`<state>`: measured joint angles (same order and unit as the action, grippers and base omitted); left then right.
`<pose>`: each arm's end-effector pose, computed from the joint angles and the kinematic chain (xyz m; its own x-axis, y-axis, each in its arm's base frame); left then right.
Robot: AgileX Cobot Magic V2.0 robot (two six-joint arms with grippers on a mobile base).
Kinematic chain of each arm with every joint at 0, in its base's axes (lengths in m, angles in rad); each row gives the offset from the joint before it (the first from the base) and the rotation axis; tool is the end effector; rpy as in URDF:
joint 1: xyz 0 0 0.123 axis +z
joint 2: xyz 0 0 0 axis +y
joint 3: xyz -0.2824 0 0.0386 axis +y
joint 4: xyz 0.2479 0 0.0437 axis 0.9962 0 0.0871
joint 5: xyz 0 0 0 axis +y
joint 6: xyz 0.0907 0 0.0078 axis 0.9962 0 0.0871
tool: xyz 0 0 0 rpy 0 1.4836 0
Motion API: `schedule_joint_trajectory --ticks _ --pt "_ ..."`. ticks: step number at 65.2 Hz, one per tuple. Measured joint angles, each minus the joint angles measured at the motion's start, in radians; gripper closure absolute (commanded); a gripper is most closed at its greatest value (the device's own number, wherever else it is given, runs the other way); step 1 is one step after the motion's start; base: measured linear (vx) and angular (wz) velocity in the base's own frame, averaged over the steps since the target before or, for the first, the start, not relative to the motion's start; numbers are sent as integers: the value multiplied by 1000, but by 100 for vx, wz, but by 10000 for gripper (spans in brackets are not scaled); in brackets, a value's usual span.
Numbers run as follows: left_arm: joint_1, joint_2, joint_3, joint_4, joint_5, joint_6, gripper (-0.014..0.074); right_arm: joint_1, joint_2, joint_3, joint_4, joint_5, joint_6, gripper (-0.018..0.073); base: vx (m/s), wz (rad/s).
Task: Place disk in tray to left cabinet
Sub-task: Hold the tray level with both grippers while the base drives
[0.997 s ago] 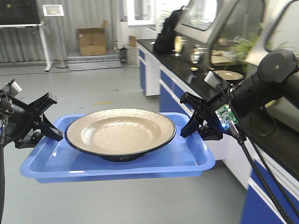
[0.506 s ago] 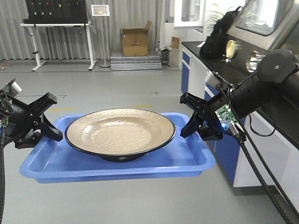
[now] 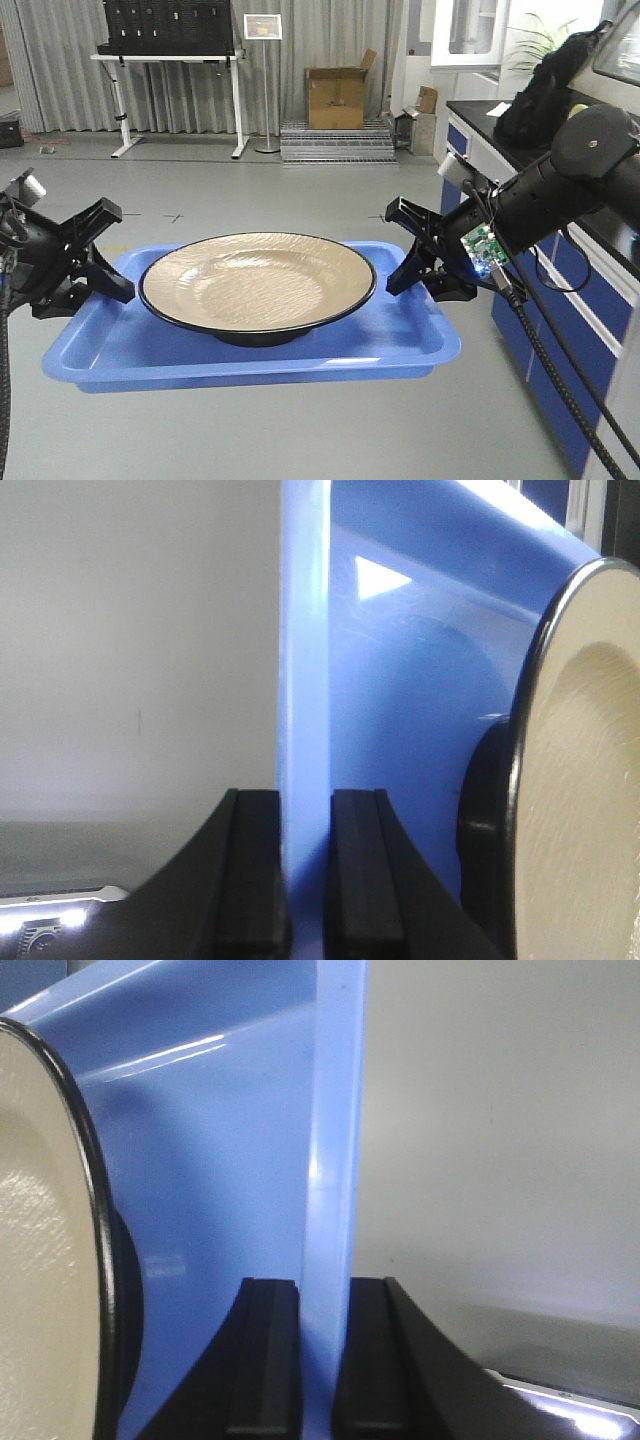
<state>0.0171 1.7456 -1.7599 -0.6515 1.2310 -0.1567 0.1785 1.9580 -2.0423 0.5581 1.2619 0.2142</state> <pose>0.3722 -0.0457 0.3768 -0.9039 -0.3392 -0.2607 -0.0944 0.7524 -0.6519 0.4105 0.1208 0.3665 -0.9392 0.1736 -0.2962 -0.0409 0.8001 0.5985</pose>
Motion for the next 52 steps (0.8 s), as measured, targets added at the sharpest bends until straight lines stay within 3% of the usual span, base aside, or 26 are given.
schedule_joint_trajectory --ticks 52 --pt "0 0 0 0 0 0 596 0 0 0 -1 1 0 564 52 7"
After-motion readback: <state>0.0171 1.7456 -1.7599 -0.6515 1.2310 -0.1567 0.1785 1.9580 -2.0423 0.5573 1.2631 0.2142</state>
